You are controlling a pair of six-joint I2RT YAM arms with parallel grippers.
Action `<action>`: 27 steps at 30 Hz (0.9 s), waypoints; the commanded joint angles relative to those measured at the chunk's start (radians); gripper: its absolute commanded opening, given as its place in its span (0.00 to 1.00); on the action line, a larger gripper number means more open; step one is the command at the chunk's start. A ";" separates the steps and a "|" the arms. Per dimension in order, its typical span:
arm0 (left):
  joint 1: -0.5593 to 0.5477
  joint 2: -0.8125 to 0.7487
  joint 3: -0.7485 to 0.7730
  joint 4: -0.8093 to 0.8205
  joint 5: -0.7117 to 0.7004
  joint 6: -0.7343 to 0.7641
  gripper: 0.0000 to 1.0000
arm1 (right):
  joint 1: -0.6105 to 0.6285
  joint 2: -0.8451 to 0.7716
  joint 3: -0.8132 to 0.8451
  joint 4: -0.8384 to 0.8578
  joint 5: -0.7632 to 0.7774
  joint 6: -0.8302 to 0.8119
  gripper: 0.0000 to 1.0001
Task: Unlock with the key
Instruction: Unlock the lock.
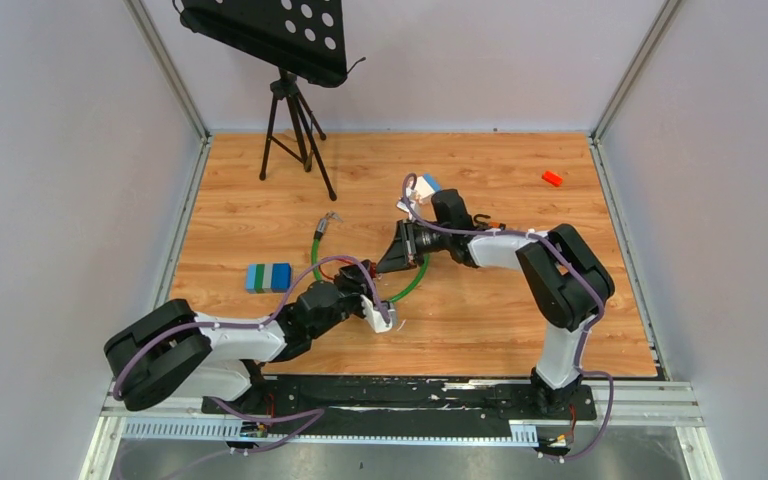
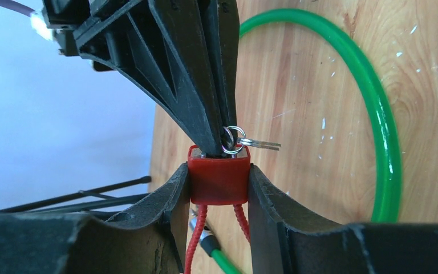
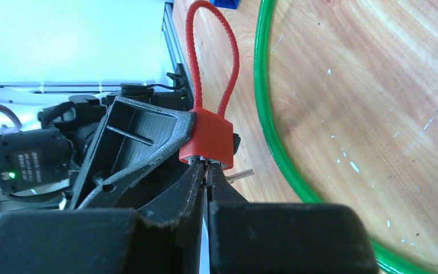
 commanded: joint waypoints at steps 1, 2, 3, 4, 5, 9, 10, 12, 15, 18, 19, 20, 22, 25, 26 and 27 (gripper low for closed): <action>-0.055 0.019 0.060 0.319 0.004 0.175 0.00 | 0.023 0.027 -0.031 0.182 -0.042 0.191 0.00; -0.060 0.027 0.060 0.329 -0.003 0.186 0.00 | 0.023 0.031 -0.033 0.194 -0.050 0.207 0.00; -0.063 0.031 0.057 0.340 -0.009 0.196 0.00 | 0.023 0.035 -0.034 0.208 -0.058 0.223 0.00; -0.067 0.035 0.054 0.351 -0.013 0.210 0.00 | 0.024 0.041 -0.037 0.226 -0.067 0.241 0.00; -0.069 0.039 0.050 0.367 -0.013 0.216 0.00 | 0.024 0.048 -0.037 0.244 -0.084 0.256 0.00; -0.068 -0.016 0.075 0.298 -0.023 0.127 0.00 | 0.000 0.018 -0.009 0.180 -0.098 0.143 0.11; -0.067 -0.039 0.086 0.257 -0.018 0.093 0.00 | -0.014 -0.004 0.001 0.125 -0.088 0.077 0.17; -0.061 -0.067 0.092 0.223 0.001 0.037 0.00 | -0.058 -0.056 0.019 -0.021 -0.057 -0.059 0.36; -0.043 -0.090 0.098 0.185 0.025 -0.039 0.00 | -0.114 -0.147 0.028 -0.171 -0.011 -0.251 0.47; -0.007 -0.123 0.114 0.104 0.084 -0.171 0.00 | -0.161 -0.240 0.030 -0.300 0.005 -0.408 0.51; 0.007 -0.133 0.119 0.079 0.104 -0.212 0.00 | -0.176 -0.271 0.032 -0.335 0.001 -0.457 0.52; 0.021 -0.144 0.125 0.053 0.146 -0.248 0.00 | -0.188 -0.312 0.037 -0.375 0.000 -0.533 0.53; 0.048 -0.156 0.139 -0.004 0.211 -0.319 0.00 | -0.205 -0.373 0.049 -0.452 -0.002 -0.649 0.55; 0.092 -0.165 0.171 -0.086 0.329 -0.416 0.00 | -0.210 -0.454 0.065 -0.568 0.014 -0.842 0.56; 0.107 -0.164 0.186 -0.121 0.371 -0.451 0.00 | -0.211 -0.482 0.063 -0.599 0.000 -0.897 0.56; 0.121 -0.161 0.203 -0.158 0.425 -0.474 0.00 | -0.209 -0.506 0.057 -0.616 -0.012 -0.946 0.56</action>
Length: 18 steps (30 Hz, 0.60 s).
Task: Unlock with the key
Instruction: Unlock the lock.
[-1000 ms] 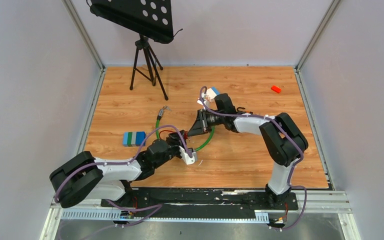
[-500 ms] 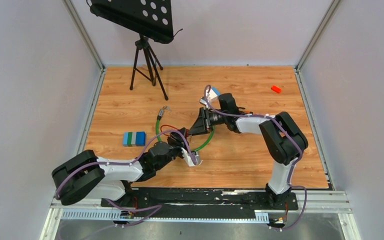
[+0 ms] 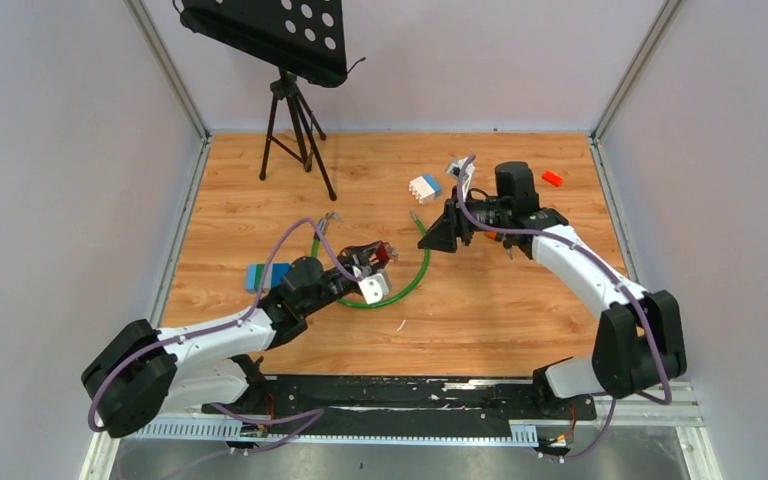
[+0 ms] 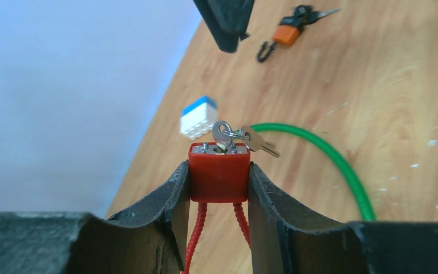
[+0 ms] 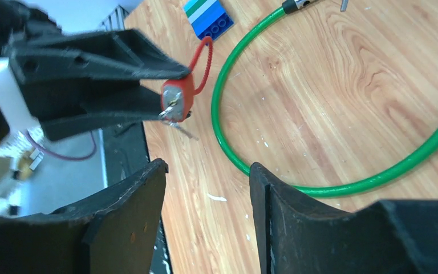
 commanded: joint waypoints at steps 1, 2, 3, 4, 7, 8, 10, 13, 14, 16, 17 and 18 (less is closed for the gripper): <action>0.057 -0.013 0.096 -0.132 0.265 -0.205 0.00 | 0.008 -0.118 0.025 -0.185 -0.019 -0.379 0.56; 0.068 -0.008 0.116 -0.174 0.317 -0.216 0.00 | 0.012 -0.142 0.020 -0.189 -0.030 -0.419 0.56; 0.074 0.001 0.136 -0.215 0.374 -0.218 0.00 | 0.018 -0.160 0.017 -0.195 -0.036 -0.457 0.56; 0.077 0.014 0.159 -0.262 0.421 -0.217 0.00 | 0.030 -0.184 0.017 -0.206 -0.035 -0.514 0.55; 0.078 0.042 0.216 -0.355 0.519 -0.222 0.00 | 0.089 -0.219 0.024 -0.250 -0.001 -0.623 0.53; 0.078 0.048 0.230 -0.373 0.537 -0.226 0.00 | 0.110 -0.225 0.024 -0.261 0.016 -0.653 0.51; 0.079 0.054 0.248 -0.401 0.565 -0.227 0.00 | 0.157 -0.238 0.018 -0.273 0.055 -0.702 0.50; 0.079 0.055 0.257 -0.421 0.600 -0.232 0.00 | 0.209 -0.240 0.022 -0.312 0.096 -0.775 0.50; 0.079 0.055 0.258 -0.426 0.604 -0.236 0.00 | 0.226 -0.240 0.026 -0.332 0.102 -0.800 0.49; 0.079 0.056 0.260 -0.437 0.616 -0.231 0.00 | 0.255 -0.243 0.029 -0.362 0.121 -0.838 0.49; 0.079 0.057 0.259 -0.439 0.618 -0.229 0.00 | 0.267 -0.248 0.028 -0.370 0.135 -0.851 0.48; 0.079 0.059 0.259 -0.439 0.622 -0.228 0.00 | 0.277 -0.252 0.025 -0.377 0.149 -0.863 0.48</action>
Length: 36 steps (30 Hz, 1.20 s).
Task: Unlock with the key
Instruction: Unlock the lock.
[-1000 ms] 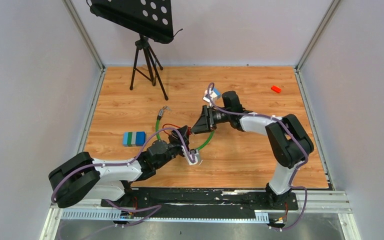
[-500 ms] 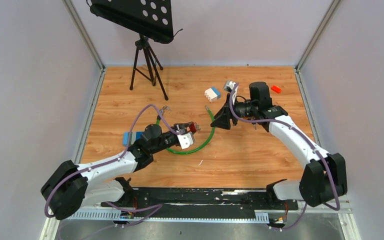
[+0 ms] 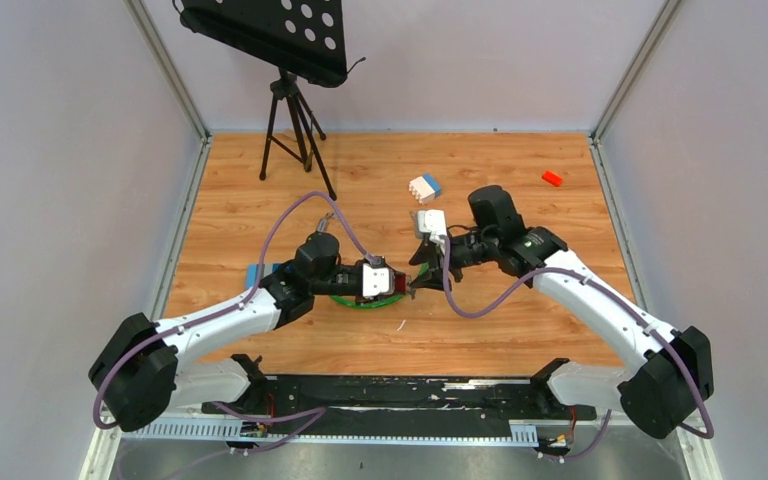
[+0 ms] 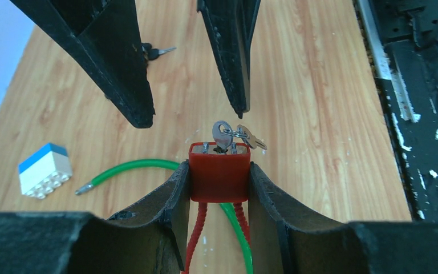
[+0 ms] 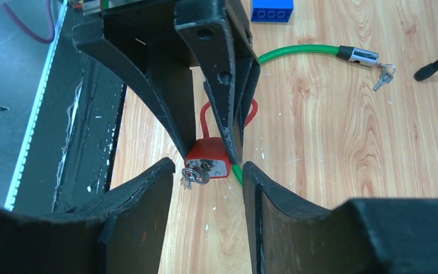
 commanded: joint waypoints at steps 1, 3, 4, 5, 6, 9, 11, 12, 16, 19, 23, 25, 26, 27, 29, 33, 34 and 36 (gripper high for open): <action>0.003 0.003 0.042 -0.013 0.071 -0.023 0.00 | 0.045 -0.033 0.024 -0.071 0.070 -0.153 0.47; 0.004 0.004 0.044 -0.020 0.076 -0.020 0.00 | 0.060 -0.034 0.021 -0.094 0.092 -0.177 0.44; 0.003 0.004 0.044 -0.023 0.077 -0.018 0.00 | 0.064 -0.035 0.020 -0.100 0.099 -0.186 0.43; 0.004 0.004 0.046 -0.025 0.079 -0.015 0.00 | 0.069 -0.037 0.017 -0.101 0.105 -0.191 0.41; 0.003 0.004 0.045 -0.026 0.080 -0.014 0.00 | 0.074 -0.039 0.013 -0.103 0.111 -0.198 0.39; 0.003 0.007 0.049 -0.030 0.084 -0.014 0.00 | 0.091 -0.039 0.007 -0.115 0.137 -0.214 0.35; 0.003 0.008 0.052 -0.035 0.085 -0.013 0.00 | 0.105 -0.041 0.004 -0.121 0.151 -0.223 0.35; 0.003 0.010 0.053 -0.036 0.084 -0.013 0.00 | 0.114 -0.043 0.002 -0.121 0.156 -0.224 0.35; 0.004 0.011 0.054 -0.036 0.086 -0.013 0.00 | 0.150 -0.049 -0.017 -0.123 0.190 -0.228 0.35; 0.004 0.009 0.053 -0.034 0.086 -0.015 0.00 | 0.176 -0.054 -0.036 -0.113 0.214 -0.229 0.35; 0.004 0.006 0.051 -0.031 0.087 -0.017 0.00 | 0.194 -0.055 -0.057 -0.086 0.243 -0.224 0.35; 0.004 0.002 0.049 -0.031 0.087 -0.018 0.00 | 0.197 -0.049 -0.059 -0.075 0.252 -0.217 0.34; 0.004 0.002 0.048 -0.031 0.087 -0.016 0.00 | 0.198 -0.048 -0.059 -0.071 0.255 -0.214 0.34; 0.004 0.001 0.047 -0.030 0.090 -0.015 0.00 | 0.200 -0.046 -0.060 -0.068 0.258 -0.212 0.33; 0.004 0.001 0.046 -0.031 0.089 -0.013 0.00 | 0.202 -0.044 -0.059 -0.061 0.259 -0.209 0.32; 0.004 0.003 0.045 -0.031 0.091 -0.012 0.00 | 0.205 -0.038 -0.060 -0.051 0.263 -0.201 0.28; 0.004 0.003 0.045 -0.030 0.092 -0.013 0.00 | 0.205 -0.036 -0.062 -0.048 0.266 -0.199 0.27; 0.004 0.003 0.045 -0.029 0.093 -0.014 0.00 | 0.208 -0.030 -0.069 -0.033 0.276 -0.192 0.24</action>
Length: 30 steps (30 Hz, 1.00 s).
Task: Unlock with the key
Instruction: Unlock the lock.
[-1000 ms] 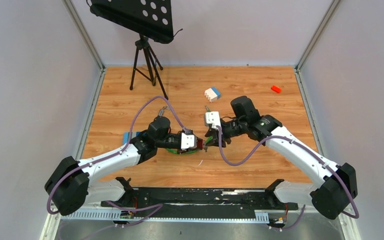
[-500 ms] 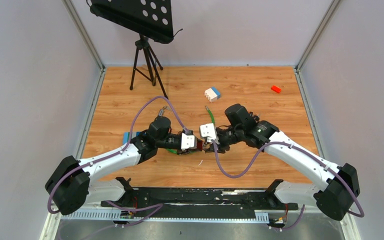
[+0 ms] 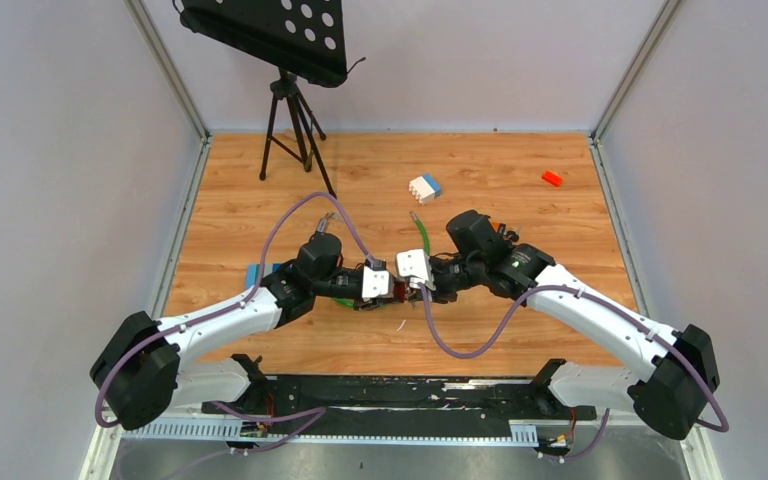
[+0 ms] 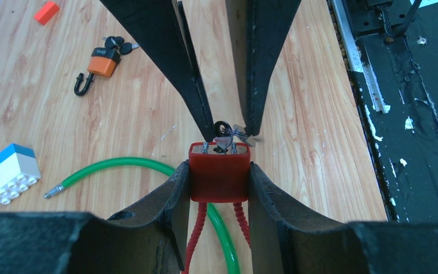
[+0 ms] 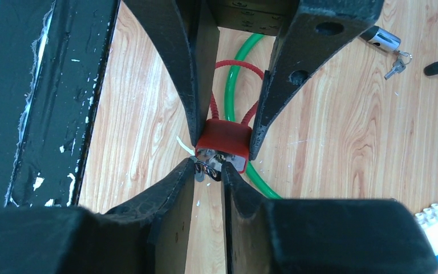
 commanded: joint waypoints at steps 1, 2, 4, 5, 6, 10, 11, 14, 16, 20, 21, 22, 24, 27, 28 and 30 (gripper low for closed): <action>0.004 -0.009 0.042 0.037 0.027 -0.010 0.00 | 0.009 0.004 -0.019 0.071 0.016 0.015 0.23; 0.004 -0.009 0.043 0.038 0.027 -0.010 0.00 | 0.010 0.006 -0.023 0.079 0.020 0.020 0.22; 0.004 -0.010 0.042 0.038 0.029 -0.010 0.00 | 0.010 0.009 -0.029 0.100 0.030 0.039 0.19; 0.004 -0.010 0.042 0.039 0.030 -0.010 0.00 | 0.011 0.010 -0.032 0.110 0.037 0.049 0.17; 0.004 -0.010 0.042 0.039 0.030 -0.010 0.00 | 0.011 0.014 -0.032 0.116 0.044 0.058 0.14; 0.004 -0.016 0.030 0.069 -0.002 -0.019 0.00 | 0.010 0.022 -0.031 0.141 0.083 0.120 0.01; 0.004 -0.019 0.024 0.088 -0.024 -0.025 0.00 | 0.009 0.025 -0.030 0.148 0.094 0.144 0.00; 0.004 -0.025 0.002 0.150 -0.100 -0.040 0.00 | 0.006 0.047 -0.011 0.159 0.114 0.210 0.00; 0.004 -0.028 -0.009 0.188 -0.157 -0.042 0.00 | -0.002 0.071 0.012 0.152 0.121 0.262 0.00; 0.003 -0.035 -0.039 0.268 -0.275 -0.036 0.00 | -0.064 0.149 0.071 0.129 0.085 0.401 0.00; 0.003 -0.037 -0.046 0.277 -0.301 -0.021 0.00 | -0.086 0.171 0.088 0.122 0.060 0.443 0.00; 0.003 -0.039 -0.054 0.286 -0.321 -0.006 0.00 | -0.117 0.193 0.109 0.114 0.019 0.484 0.00; 0.000 -0.040 -0.067 0.306 -0.354 0.016 0.00 | -0.175 0.234 0.128 0.108 -0.065 0.556 0.00; -0.009 -0.040 -0.078 0.316 -0.392 0.043 0.00 | -0.243 0.283 0.137 0.121 -0.172 0.619 0.00; -0.010 -0.038 -0.079 0.317 -0.399 0.046 0.00 | -0.257 0.298 0.139 0.124 -0.205 0.632 0.00; -0.011 -0.036 -0.078 0.317 -0.406 0.049 0.00 | -0.275 0.317 0.150 0.117 -0.250 0.642 0.03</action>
